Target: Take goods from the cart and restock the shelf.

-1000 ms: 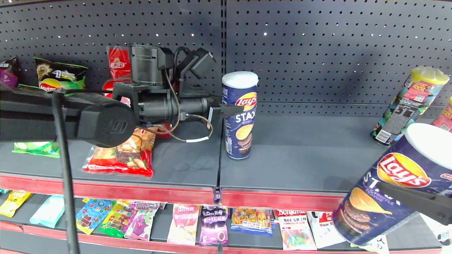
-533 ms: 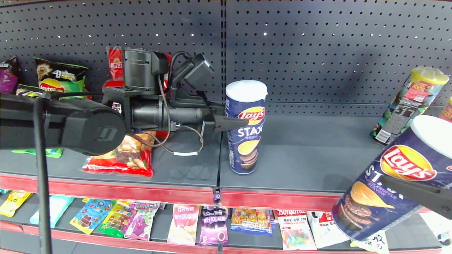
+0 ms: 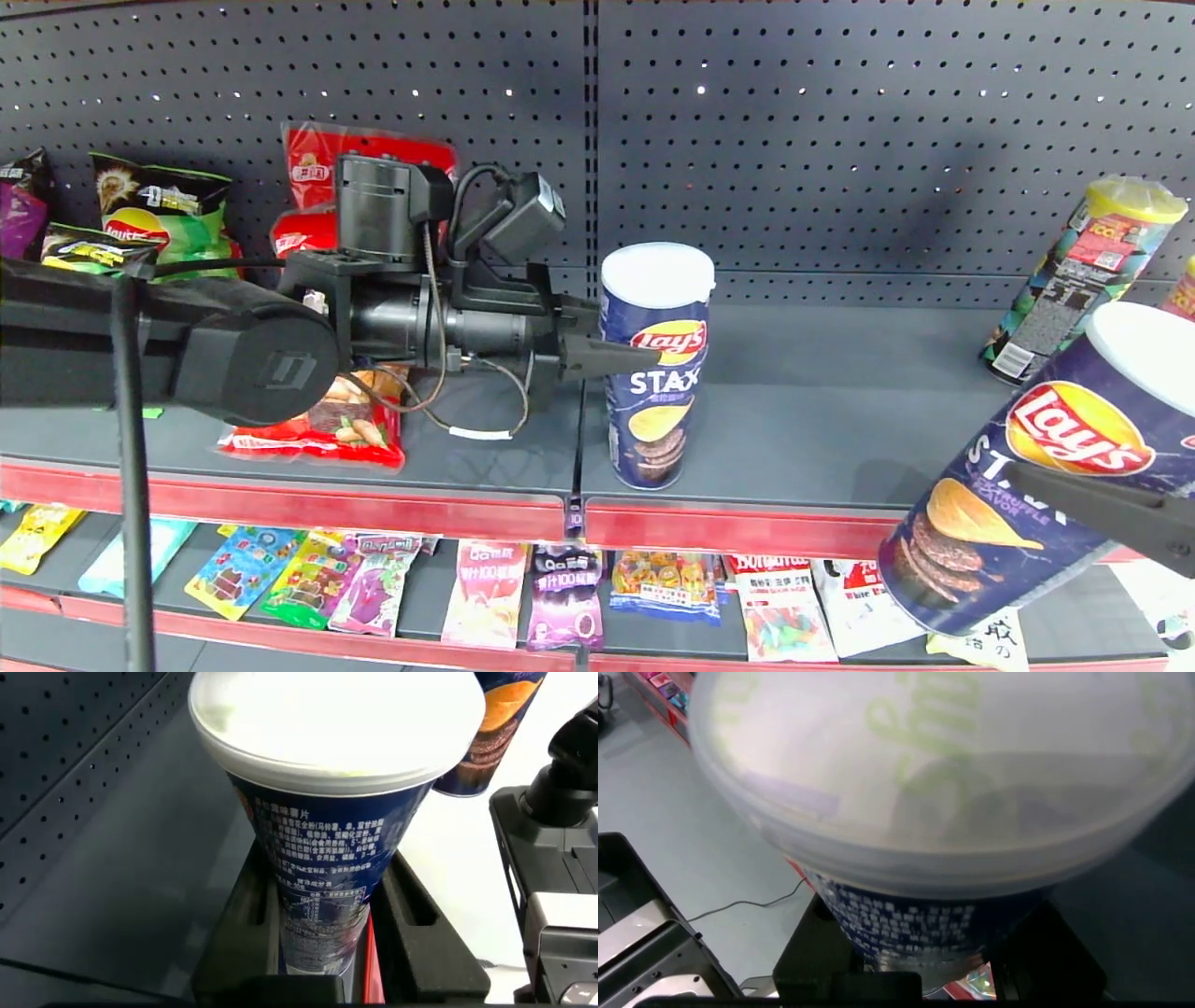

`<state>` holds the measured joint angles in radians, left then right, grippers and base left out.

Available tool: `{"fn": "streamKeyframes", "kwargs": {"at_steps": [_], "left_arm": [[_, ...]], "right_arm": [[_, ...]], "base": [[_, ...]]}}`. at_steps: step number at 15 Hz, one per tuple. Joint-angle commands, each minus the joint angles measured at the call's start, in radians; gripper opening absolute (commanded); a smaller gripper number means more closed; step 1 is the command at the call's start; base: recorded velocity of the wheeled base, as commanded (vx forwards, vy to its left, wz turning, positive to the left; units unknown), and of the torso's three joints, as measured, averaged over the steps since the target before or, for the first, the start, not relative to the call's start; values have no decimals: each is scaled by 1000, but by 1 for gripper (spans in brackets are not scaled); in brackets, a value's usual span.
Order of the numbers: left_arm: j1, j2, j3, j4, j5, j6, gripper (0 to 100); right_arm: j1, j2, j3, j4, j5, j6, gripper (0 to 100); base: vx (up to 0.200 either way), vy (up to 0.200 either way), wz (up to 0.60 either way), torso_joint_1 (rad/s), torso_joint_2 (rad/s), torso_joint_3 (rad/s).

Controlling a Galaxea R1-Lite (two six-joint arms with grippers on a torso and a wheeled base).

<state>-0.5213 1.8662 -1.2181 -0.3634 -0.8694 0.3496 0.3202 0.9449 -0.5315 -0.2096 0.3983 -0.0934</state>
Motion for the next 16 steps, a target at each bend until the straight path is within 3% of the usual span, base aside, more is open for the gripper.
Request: {"fn": "streamKeyframes", "kwargs": {"at_steps": [1, 10, 11, 16], "left_arm": [[-2, 4, 3, 0, -7, 0, 0], [0, -4, 66, -5, -25, 2, 0], [1, -2, 65, -8, -28, 5, 100], [3, -1, 68, -11, -16, 14, 100]], "right_arm": [[0, 3, 1, 1, 1, 0, 0], [0, 5, -1, 1, -6, 0, 0], [0, 8, -5, 1, -6, 0, 0], [0, 32, -48, 4, -6, 0, 0]], "base": [[0, 0, 0, 0, 0, 0], [0, 0, 0, 0, 0, 0], [0, 0, 0, 0, 0, 0], [0, 0, 0, 0, 0, 0]]}}
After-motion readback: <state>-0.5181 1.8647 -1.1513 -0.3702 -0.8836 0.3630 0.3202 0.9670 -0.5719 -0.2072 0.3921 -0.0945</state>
